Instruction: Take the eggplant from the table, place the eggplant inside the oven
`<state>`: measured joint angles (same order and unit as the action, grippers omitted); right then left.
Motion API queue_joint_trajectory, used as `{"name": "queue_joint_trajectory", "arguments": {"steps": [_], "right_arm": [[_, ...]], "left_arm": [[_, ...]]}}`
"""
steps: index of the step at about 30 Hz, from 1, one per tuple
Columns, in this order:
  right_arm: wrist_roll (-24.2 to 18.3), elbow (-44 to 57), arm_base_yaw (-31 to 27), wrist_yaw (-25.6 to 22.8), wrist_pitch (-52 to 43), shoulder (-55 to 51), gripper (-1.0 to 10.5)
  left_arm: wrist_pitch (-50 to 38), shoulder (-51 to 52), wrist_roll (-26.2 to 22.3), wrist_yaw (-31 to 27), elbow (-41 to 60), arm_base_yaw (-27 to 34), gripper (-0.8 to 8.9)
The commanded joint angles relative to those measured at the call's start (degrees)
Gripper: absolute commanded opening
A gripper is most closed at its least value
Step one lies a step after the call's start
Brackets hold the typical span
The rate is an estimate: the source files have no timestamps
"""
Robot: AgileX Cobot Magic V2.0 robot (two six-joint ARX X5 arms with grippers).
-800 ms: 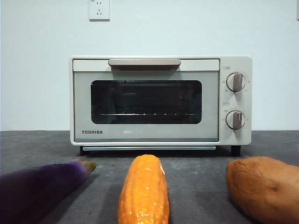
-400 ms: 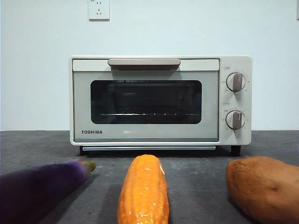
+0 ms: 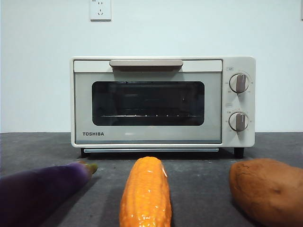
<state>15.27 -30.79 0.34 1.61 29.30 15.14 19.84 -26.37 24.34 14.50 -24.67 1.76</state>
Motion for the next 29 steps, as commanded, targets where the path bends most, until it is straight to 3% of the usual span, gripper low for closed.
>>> {"name": "queue_joint_trajectory", "arguments": {"steps": [1, 10, 16, 19, 23, 24, 28, 29], "right_arm": [[-1.8, -4.0, 0.0, 1.2, 2.8, 3.7, 0.0], [-7.1, -15.0, 0.0, 9.4, 14.2, 15.3, 0.3], [-7.0, -20.0, 0.0, 10.8, 21.2, 21.4, 2.4], [-5.7, -20.6, 0.1, 10.8, 22.3, 23.4, 3.1], [-0.3, -20.6, 0.1, 11.2, 20.8, 24.7, 3.2], [1.0, -20.6, 0.1, 13.3, 20.4, 25.0, 3.2], [3.5, -20.6, 1.6, 31.0, 19.5, 28.5, 3.2], [4.2, -20.6, 2.9, 33.0, 19.5, 29.9, 3.2]], "left_arm": [[1.2, -5.1, -3.9, 3.0, -4.4, 0.1, 0.06], [9.0, -19.3, -10.9, 12.3, -16.6, -0.8, 0.06], [11.9, -23.5, -12.5, 13.0, -21.0, -3.4, 0.06], [12.3, -24.0, -12.8, 13.0, -21.7, -5.0, 0.06], [12.3, -24.0, -12.8, 13.0, -21.9, -7.0, 0.06], [12.4, -24.0, -12.8, 13.0, -21.9, -7.6, 0.06], [12.3, -24.0, -12.7, 13.0, -21.9, -9.7, 0.06], [12.3, -24.0, -12.7, 13.0, -21.9, -10.0, 0.06]]}}
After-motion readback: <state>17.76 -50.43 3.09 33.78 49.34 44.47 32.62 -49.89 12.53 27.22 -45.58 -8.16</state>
